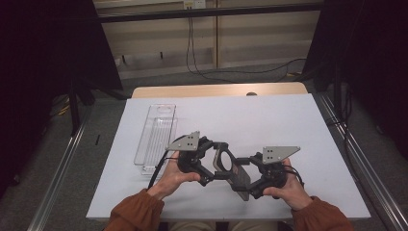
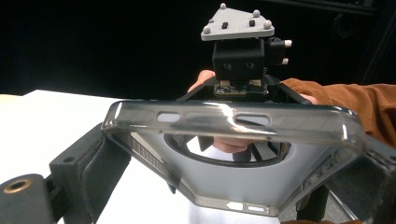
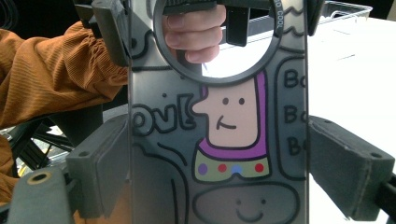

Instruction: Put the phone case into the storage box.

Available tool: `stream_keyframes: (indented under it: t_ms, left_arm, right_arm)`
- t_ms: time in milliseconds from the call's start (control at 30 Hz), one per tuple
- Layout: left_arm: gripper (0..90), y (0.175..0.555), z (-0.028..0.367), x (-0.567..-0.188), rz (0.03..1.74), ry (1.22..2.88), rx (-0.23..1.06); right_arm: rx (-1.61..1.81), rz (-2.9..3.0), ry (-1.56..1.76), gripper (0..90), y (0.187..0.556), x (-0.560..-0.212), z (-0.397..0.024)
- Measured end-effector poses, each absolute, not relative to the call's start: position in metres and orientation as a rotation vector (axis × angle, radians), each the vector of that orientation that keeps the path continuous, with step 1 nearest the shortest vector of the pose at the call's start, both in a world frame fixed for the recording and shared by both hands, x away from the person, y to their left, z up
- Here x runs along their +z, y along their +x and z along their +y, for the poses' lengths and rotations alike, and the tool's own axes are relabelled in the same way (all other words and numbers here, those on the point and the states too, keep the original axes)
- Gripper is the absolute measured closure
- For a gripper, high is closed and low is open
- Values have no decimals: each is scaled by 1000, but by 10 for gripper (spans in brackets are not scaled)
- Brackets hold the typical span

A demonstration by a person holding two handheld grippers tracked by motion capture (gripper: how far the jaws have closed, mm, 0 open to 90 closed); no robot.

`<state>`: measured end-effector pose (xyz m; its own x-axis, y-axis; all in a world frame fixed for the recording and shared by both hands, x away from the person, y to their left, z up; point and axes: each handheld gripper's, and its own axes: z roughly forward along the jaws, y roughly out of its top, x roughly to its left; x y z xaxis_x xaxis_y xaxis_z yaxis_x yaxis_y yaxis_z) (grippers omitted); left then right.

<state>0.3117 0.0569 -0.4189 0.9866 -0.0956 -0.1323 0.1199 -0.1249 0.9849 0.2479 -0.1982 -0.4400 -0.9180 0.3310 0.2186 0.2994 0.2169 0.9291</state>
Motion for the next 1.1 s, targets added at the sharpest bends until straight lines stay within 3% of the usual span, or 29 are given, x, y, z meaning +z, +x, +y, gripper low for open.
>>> stream_keyframes:
  t_ms: [1100]
  left_arm:
    - [118, 307, 50, -418, 35, 1743, -152]
  right_arm:
    - [1755, 2435, 620, 85, 250, -444, -198]
